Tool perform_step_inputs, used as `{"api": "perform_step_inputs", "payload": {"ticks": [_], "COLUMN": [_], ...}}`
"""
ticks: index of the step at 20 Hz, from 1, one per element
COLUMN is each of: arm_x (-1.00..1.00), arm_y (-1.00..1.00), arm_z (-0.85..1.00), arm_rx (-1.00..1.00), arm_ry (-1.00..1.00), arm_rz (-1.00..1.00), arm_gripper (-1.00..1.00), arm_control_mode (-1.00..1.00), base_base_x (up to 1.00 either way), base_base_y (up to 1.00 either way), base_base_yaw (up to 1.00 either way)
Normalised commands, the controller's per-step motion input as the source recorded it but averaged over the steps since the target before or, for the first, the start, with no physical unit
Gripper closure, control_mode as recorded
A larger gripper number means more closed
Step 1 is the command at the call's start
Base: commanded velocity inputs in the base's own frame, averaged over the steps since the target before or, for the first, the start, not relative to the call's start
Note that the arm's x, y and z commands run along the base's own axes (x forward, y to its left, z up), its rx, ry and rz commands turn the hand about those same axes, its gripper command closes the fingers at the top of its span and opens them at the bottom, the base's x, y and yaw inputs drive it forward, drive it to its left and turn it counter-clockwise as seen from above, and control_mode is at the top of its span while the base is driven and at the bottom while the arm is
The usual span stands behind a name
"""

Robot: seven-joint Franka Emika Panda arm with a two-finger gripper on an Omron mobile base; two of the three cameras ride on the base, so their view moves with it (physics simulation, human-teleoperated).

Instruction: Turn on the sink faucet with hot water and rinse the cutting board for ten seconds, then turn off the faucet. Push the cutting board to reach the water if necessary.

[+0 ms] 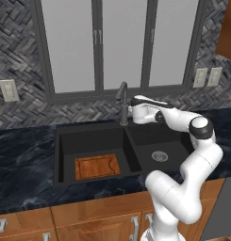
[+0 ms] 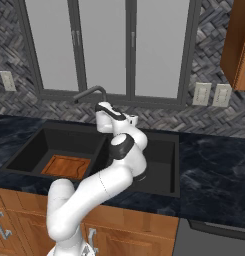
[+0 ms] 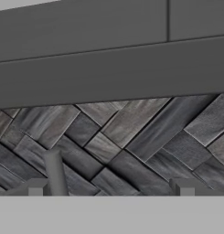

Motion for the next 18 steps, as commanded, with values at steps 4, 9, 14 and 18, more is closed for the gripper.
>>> {"api": "perform_step_inputs", "payload": {"ticks": [4, 9, 14, 18], "arm_x": [0.02, 0.01, 0.02, 0.04], "arm_y": [0.00, 0.00, 0.00, 0.00], "arm_z": [0.00, 0.00, 0.00, 0.00], "arm_rx": [0.00, 0.00, 0.00, 0.00], "arm_ry": [0.00, 0.00, 0.00, 0.00], "arm_rz": [0.00, 0.00, 0.00, 0.00], "arm_gripper": [-1.00, -1.00, -1.00, -1.00], "arm_control_mode": [-1.00, -1.00, -1.00, -1.00], "base_base_x": [0.00, 0.00, 0.00, 0.00], "base_base_y": [0.00, 0.00, 0.00, 0.00], "base_base_yaw": [0.00, 0.00, 0.00, 0.00]}}
